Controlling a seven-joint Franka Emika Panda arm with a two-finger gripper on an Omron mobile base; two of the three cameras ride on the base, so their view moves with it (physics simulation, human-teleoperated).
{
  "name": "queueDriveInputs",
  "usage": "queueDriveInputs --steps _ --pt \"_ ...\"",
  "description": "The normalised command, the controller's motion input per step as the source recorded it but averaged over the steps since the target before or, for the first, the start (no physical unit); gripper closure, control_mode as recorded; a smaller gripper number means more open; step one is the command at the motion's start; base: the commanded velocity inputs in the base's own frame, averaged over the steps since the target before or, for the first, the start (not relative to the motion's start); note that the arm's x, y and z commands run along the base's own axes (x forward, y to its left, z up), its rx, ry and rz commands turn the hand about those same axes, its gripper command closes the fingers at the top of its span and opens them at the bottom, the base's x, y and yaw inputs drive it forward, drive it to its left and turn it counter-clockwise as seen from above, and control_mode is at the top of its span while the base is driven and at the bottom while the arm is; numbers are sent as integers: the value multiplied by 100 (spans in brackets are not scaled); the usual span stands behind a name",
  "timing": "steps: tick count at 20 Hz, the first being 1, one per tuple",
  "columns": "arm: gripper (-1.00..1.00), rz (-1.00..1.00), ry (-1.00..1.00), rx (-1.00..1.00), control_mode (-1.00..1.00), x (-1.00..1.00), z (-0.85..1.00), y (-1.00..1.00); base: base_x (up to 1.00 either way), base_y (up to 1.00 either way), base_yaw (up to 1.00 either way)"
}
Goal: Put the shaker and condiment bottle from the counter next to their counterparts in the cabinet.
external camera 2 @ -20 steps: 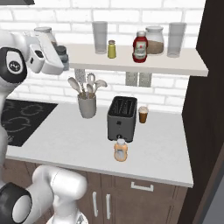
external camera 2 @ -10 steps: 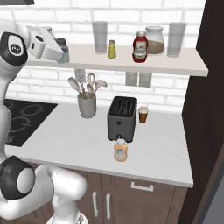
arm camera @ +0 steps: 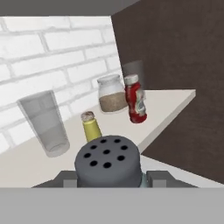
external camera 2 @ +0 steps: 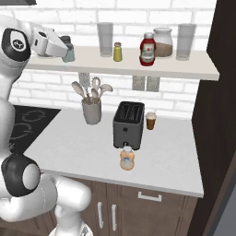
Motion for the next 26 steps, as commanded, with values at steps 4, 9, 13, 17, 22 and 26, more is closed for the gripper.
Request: queueDriveInputs --steps 4,9,13,17,22,26 --pt "100 0 0 0 -100 24 3 -29 0 0 0" --pt "100 0 2 -5 -100 29 -8 -6 0 0 0" --pt "100 0 0 -4 -100 32 -16 -9 0 0 0" --pt "100 0 0 -1 -100 20 -5 -25 0 0 0" --pt "100 4 -1 -8 -100 1 -35 -11 0 0 0" --pt "100 8 -4 -5 -100 -1 -37 -4 0 0 0"
